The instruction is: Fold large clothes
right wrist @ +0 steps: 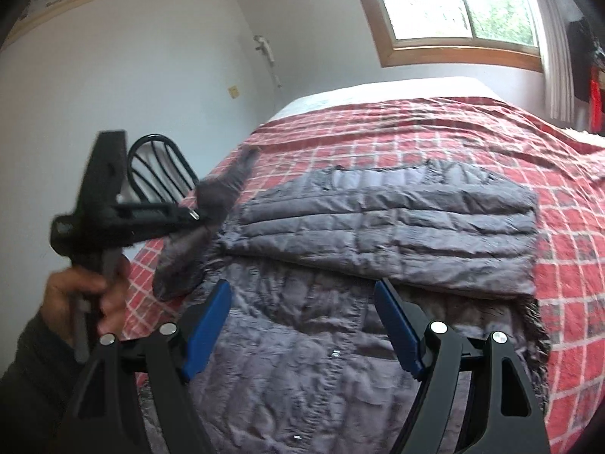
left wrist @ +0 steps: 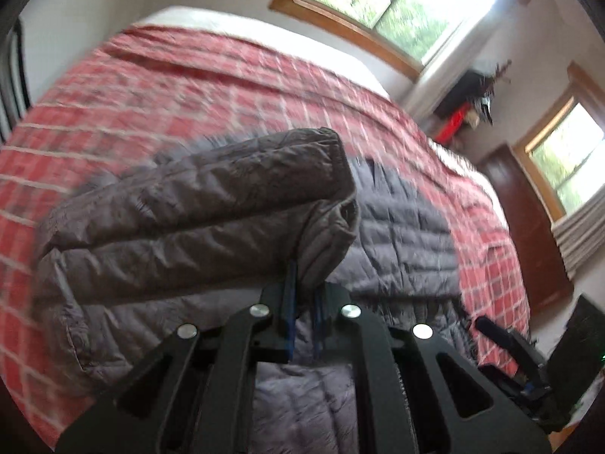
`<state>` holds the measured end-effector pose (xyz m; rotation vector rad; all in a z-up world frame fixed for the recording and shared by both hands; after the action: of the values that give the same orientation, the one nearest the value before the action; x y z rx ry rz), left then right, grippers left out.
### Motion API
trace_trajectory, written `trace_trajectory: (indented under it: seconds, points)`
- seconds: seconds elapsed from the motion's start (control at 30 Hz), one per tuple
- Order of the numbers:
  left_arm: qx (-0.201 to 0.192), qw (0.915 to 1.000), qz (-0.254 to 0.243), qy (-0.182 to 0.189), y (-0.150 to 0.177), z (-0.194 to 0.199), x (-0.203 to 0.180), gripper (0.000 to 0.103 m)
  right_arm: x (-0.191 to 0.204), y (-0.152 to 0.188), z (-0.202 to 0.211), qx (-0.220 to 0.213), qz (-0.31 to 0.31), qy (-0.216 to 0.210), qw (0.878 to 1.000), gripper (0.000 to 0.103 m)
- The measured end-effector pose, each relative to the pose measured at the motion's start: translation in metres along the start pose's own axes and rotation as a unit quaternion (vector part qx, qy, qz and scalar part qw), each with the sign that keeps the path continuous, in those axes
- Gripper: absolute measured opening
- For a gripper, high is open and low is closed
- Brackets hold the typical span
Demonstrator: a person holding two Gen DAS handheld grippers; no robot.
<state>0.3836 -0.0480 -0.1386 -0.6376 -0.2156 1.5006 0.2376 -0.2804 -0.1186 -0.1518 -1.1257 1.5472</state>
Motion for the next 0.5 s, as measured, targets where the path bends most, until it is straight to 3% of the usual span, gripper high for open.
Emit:
trace_trajectory:
  seconds: [0.17,0.3,0.37,0.47,0.5]
  points:
    - [0.056,0.9977,-0.037,-0.01,0.024,-0.062,-0.021,0.008,-0.03,0.002,0.0,0.005,-0.056,-0.015,0.998,0.078]
    - [0.06,0.9976,-0.035,0.006,0.029,-0.067,-0.021,0.021,-0.049,0.001,-0.012,0.027,-0.114,-0.043,0.992,0.079]
    - [0.062,0.9973,-0.028,0.029,0.03,-0.061,-0.019,0.046,-0.051,-0.004,-0.02,0.031,-0.133,-0.063,0.989,0.079]
    - [0.042,0.9982,-0.031,0.029,0.031,-0.041,-0.018,0.07,-0.055,-0.015,-0.04,0.035,-0.169,-0.099,0.98,0.079]
    - [0.035,0.9984,-0.033,0.029,0.032,-0.033,-0.018,0.071,-0.056,-0.02,-0.05,0.036,-0.173,-0.098,0.979,0.079]
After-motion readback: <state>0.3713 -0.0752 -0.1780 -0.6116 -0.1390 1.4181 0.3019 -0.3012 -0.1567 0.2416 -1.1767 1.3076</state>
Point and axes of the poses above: each gripper's, at about its wrist camera, not at the fingertips, and z roughly against the way its jaws point, x to its left, y to its underside, the point moved 5 cm from there along -z, roughly the way its jaws point, and after that the axes turned 13 degrees about -y, right-handed, at the moved point
